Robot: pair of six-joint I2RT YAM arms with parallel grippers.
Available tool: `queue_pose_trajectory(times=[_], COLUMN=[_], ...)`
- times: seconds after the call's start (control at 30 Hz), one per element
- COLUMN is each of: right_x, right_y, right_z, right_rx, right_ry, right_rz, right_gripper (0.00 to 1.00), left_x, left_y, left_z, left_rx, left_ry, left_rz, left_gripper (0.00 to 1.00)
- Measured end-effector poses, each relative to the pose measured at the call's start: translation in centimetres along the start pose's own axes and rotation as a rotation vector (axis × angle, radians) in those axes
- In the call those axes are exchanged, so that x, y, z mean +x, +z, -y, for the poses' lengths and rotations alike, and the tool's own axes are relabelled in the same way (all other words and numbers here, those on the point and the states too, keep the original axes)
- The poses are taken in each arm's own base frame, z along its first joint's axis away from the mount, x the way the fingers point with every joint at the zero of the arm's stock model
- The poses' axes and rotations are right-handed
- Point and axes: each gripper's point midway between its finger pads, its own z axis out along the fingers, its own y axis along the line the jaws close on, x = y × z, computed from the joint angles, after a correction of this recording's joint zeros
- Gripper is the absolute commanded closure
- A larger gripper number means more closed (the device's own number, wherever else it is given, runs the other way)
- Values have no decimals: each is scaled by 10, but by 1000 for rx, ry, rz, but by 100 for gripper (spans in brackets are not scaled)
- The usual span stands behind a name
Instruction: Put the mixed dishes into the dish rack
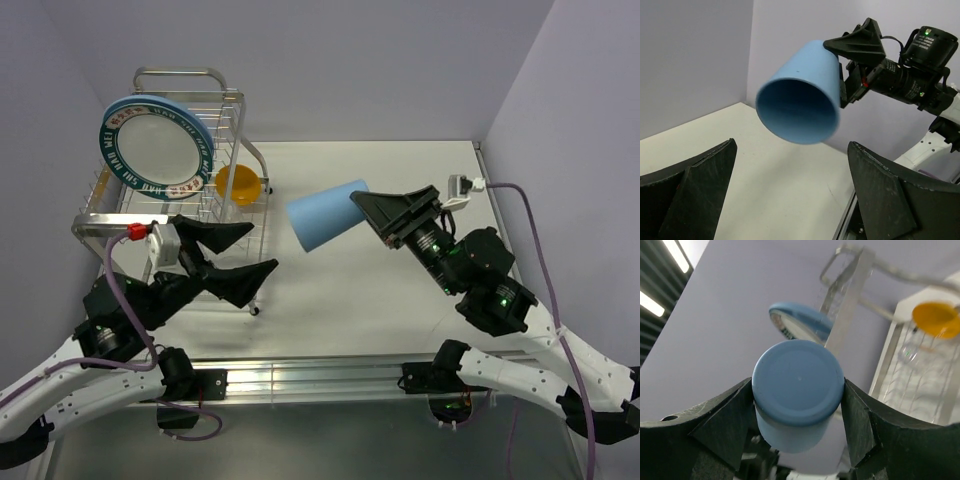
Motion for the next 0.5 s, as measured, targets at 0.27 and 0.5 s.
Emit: queue_pose_trajectory(times=[0.27,0.5], right_x=[-34,13], right_y=[20,70], right_z=[-18,31], right_rx=[12,46], right_ry=[-298,-627], right_rz=[78,-96], right_gripper=[100,100], left_x=[-16,-94], left_y=[-13,-21], left_z=[12,10], left_rx=[14,-84], left_ry=[-88,-243], left_rz=[-64,73], left_gripper=[1,1])
